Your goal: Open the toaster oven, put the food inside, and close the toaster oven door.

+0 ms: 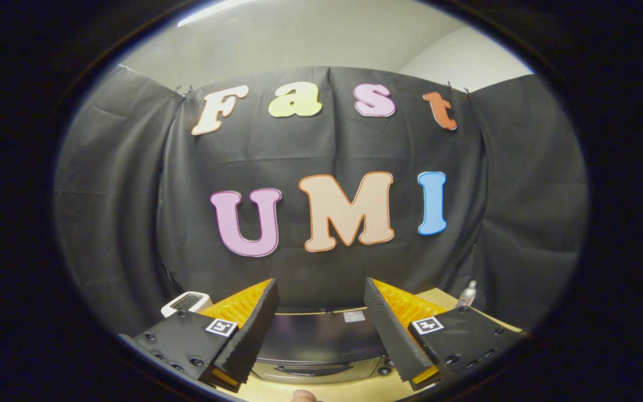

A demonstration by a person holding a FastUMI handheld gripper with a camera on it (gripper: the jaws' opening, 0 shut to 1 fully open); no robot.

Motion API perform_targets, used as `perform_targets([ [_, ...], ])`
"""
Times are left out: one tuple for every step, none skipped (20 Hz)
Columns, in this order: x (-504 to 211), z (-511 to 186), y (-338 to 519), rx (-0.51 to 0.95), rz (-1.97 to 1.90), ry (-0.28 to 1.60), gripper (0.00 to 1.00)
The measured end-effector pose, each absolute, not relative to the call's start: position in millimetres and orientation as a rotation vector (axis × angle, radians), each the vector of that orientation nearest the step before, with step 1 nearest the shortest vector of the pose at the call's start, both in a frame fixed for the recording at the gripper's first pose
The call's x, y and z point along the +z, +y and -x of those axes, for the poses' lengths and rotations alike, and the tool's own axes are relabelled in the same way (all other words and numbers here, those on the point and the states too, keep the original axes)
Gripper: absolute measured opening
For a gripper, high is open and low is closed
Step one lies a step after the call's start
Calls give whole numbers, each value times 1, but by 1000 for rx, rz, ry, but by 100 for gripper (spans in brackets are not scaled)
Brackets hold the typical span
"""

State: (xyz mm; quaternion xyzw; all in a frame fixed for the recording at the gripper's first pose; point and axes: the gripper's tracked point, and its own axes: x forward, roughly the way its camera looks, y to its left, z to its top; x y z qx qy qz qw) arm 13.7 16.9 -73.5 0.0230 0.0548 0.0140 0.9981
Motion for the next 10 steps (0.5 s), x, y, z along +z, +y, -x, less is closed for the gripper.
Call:
perform_targets([
  [-86, -17, 17, 26, -49, 128, 98],
  [-100, -20, 19, 29, -50, 149, 98],
  [-116, -24, 21, 31, -47, 175, 98],
  [-132, -27, 22, 31, -42, 199, 98],
  [-149, -29, 23, 32, -36, 223, 98],
  [-167, -33, 25, 33, -32, 246, 98],
  [-181, -34, 26, 29, -31, 264, 98],
  [-196, -35, 26, 27, -33, 283, 98],
  [-210, -36, 27, 26, -35, 301, 98],
  [-223, -36, 27, 25, -34, 316, 98],
])
